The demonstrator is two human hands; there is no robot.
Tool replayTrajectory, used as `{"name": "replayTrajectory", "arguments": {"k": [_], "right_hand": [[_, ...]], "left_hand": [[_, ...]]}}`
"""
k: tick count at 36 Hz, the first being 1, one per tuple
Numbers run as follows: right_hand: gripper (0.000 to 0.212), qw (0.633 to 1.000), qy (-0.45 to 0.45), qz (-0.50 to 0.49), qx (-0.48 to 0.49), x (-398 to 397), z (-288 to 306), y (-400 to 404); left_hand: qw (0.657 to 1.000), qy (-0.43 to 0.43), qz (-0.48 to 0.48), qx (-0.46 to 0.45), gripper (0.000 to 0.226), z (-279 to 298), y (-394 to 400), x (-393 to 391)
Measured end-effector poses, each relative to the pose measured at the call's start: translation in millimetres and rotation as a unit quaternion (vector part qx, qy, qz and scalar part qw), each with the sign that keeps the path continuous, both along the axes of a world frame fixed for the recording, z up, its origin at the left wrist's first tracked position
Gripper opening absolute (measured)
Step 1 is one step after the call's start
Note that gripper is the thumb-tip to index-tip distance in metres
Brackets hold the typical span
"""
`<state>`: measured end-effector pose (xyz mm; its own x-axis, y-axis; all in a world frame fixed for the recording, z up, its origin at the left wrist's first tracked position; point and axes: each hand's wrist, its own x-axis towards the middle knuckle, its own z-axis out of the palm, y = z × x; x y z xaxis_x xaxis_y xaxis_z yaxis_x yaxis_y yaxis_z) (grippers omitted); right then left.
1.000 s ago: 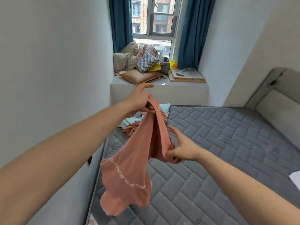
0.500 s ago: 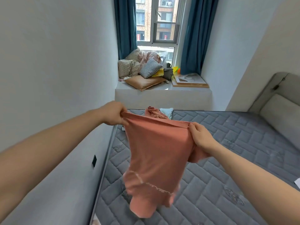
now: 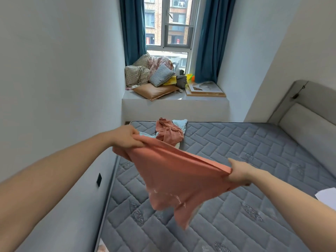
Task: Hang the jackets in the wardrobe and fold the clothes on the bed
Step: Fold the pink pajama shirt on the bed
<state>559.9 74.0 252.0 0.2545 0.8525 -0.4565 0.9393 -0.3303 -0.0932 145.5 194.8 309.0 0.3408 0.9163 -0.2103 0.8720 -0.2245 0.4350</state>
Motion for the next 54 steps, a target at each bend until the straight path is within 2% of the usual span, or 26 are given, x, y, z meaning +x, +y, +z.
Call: {"name": "replayTrajectory", "arguments": {"k": [3,4,6,9,11,13,14,16,20,22,26,30,34,36,38,40,42,44,49,54], "right_hand": [[0.03,0.995,-0.001,-0.019,-0.1,-4.0,-12.4,-13.1],[0.02,0.992,0.008,-0.023,-0.121,-6.2,-19.9,-16.4],[0.022,0.992,0.002,-0.018,-0.129,-13.5,-30.2,-23.4],[0.036,0.996,-0.015,-0.007,-0.093,-23.5,-40.6,-27.7],[0.035,0.998,-0.004,0.0,-0.067,-26.4,-45.1,-27.4],[0.038,0.999,0.015,0.012,-0.05,-26.6,-49.0,-26.2],[0.041,0.999,0.027,0.017,-0.044,-26.1,-50.7,-24.9],[0.042,0.998,0.051,0.019,-0.029,-26.0,-52.3,-23.1],[0.039,0.997,0.069,0.016,0.03,-22.2,-52.1,-17.5],[0.037,0.995,0.083,0.007,0.059,-18.5,-51.6,-13.7],[0.037,0.99,0.096,-0.021,0.105,-10.9,-42.0,-3.0],[0.029,0.985,0.065,-0.059,0.15,1.2,-23.0,18.7],[0.027,0.959,0.084,-0.106,0.248,9.2,13.1,44.9],[0.028,0.944,0.1,-0.115,0.293,12.7,37.7,57.5],[0.027,0.929,0.103,-0.106,0.34,16.4,64.4,68.5],[0.014,0.911,0.108,-0.094,0.387,20.2,89.1,77.5],[0.011,0.889,0.115,-0.086,0.434,24.1,109.7,83.8],[0.019,0.866,0.119,-0.077,0.48,28.5,125.6,87.4],[0.02,0.835,0.116,-0.035,0.536,37.5,135.2,82.2],[0.026,0.851,0.083,0.024,0.518,43.0,88.9,69.9]], "left_hand": [[0.992,0.001,0.021,-0.128,0.057,-23.6,-12.1,-6.6],[0.99,0.015,0.02,-0.14,0.068,-32.5,-13.3,-9.2],[0.988,0.086,0.008,-0.129,0.094,-47.4,-21.2,-14.7],[0.966,0.083,0.041,-0.24,0.11,-88.6,-26.9,-28.5],[0.933,0.114,0.065,-0.335,0.101,-106.7,-38.6,-34.1],[0.902,0.169,0.05,-0.394,0.081,-116.5,-46.2,-35.3],[0.9,0.202,0.034,-0.384,0.075,-119.1,-46.4,-33.6],[0.928,0.234,0.013,-0.288,0.069,-126.8,-44.6,-29.2],[0.969,0.162,0.019,-0.187,0.054,-131.9,-40.5,-17.7],[0.98,0.135,0.025,-0.143,0.04,-127.2,-35.7,-14.5],[0.991,0.105,0.045,-0.066,0.035,-109.7,-16.6,-9.9],[0.993,0.105,0.047,-0.008,0.042,-76.6,6.2,-5.6],[0.989,0.143,0.004,0.043,0.059,-23.5,27.4,3.8],[0.986,0.145,0.006,0.084,0.054,5.9,38.0,7.0],[0.978,0.141,0.016,0.152,0.036,36.4,48.0,9.9],[0.97,0.106,0.034,0.216,0.022,64.0,57.5,12.7],[0.959,0.052,0.047,0.274,0.03,87.3,63.6,16.3],[0.944,0.01,0.055,0.326,0.035,107.2,67.7,19.8],[0.937,-0.025,0.03,0.348,0.045,131.1,60.3,24.1],[0.96,0.0,-0.046,0.276,0.056,89.6,35.9,25.3]]}}
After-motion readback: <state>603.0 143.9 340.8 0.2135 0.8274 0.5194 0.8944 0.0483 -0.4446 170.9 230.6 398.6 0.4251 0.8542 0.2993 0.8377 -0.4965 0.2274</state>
